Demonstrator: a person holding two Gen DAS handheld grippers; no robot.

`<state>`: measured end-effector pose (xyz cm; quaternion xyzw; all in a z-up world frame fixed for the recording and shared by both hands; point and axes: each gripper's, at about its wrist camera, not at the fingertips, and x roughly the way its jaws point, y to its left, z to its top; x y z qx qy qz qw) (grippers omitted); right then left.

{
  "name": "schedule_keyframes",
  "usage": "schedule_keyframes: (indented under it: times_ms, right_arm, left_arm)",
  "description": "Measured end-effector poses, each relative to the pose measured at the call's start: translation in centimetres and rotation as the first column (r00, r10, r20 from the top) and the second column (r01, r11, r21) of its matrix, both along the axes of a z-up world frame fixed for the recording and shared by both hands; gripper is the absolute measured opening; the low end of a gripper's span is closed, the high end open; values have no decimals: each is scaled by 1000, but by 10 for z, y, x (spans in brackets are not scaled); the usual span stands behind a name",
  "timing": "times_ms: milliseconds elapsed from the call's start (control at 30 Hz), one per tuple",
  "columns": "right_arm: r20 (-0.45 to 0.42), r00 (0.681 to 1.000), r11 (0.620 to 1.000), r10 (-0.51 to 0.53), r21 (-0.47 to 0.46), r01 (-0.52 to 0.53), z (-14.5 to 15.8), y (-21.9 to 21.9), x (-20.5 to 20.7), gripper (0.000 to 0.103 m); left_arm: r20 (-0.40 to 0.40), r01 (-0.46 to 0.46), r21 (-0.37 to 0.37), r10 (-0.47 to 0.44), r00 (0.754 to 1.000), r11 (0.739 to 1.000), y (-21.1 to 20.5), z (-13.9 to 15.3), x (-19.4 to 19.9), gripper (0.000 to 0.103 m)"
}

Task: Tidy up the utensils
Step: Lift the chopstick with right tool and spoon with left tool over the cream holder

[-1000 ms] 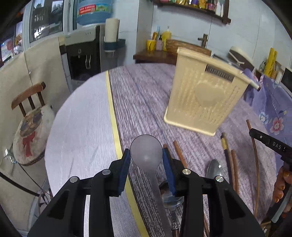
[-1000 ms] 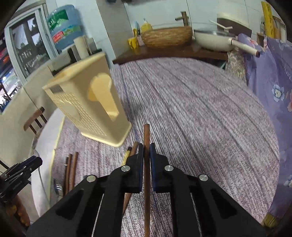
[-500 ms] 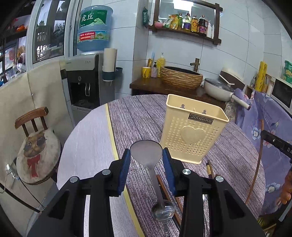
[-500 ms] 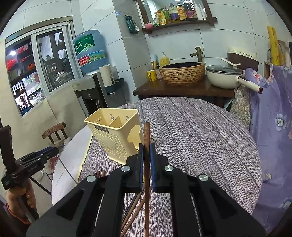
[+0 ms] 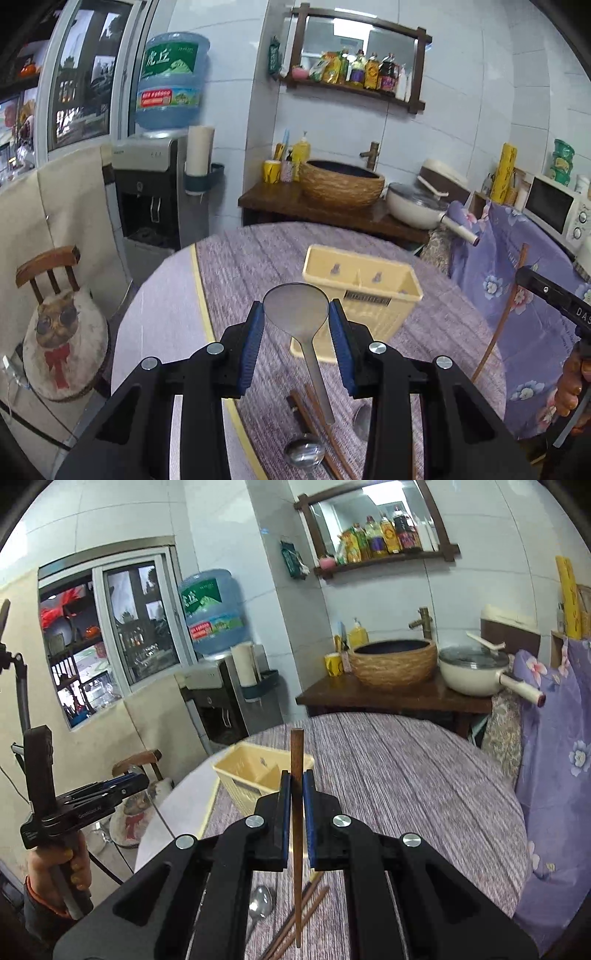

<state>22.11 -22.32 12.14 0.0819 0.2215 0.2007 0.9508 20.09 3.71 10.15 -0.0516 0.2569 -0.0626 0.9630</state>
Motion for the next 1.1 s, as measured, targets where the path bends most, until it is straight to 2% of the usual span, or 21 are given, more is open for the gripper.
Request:
schedule_keyframes:
  times_ms: [167,300,433,567,800,900,1100]
  right_arm:
    - [75,997,1000,25,1,-25,49,14,12,8]
    - [174,985,999,-10,34,4,93,24,28,8]
    - [248,966,997,-70,62,56,119,35,50,8]
    - [247,964,994,-100,57,88,105,50,72,8]
    - [173,979,994,-108,22,106,50,60,94,8]
    - [149,983,995,-103,14,102,35,63,98,8]
    - [154,982,994,-106,16,104,30,60,96,8]
  left_arm:
    - [77,19,-12,-18,997,1000,-5,47,19,36]
    - [143,11,-18,-8,990,1000,-12,79,43,36]
    - [173,-14,19,10,985,1000,-25,89,71,36]
    - [159,-34,81,21,987,996,-38,70,95,36]
    - [60,-28,97,23,998,995,-39,14,113,36]
    - [28,-25,99,22,999,995,-38,-2,116,36]
    - [-12,-18,101,19,1000,995,-39,-21,121,36]
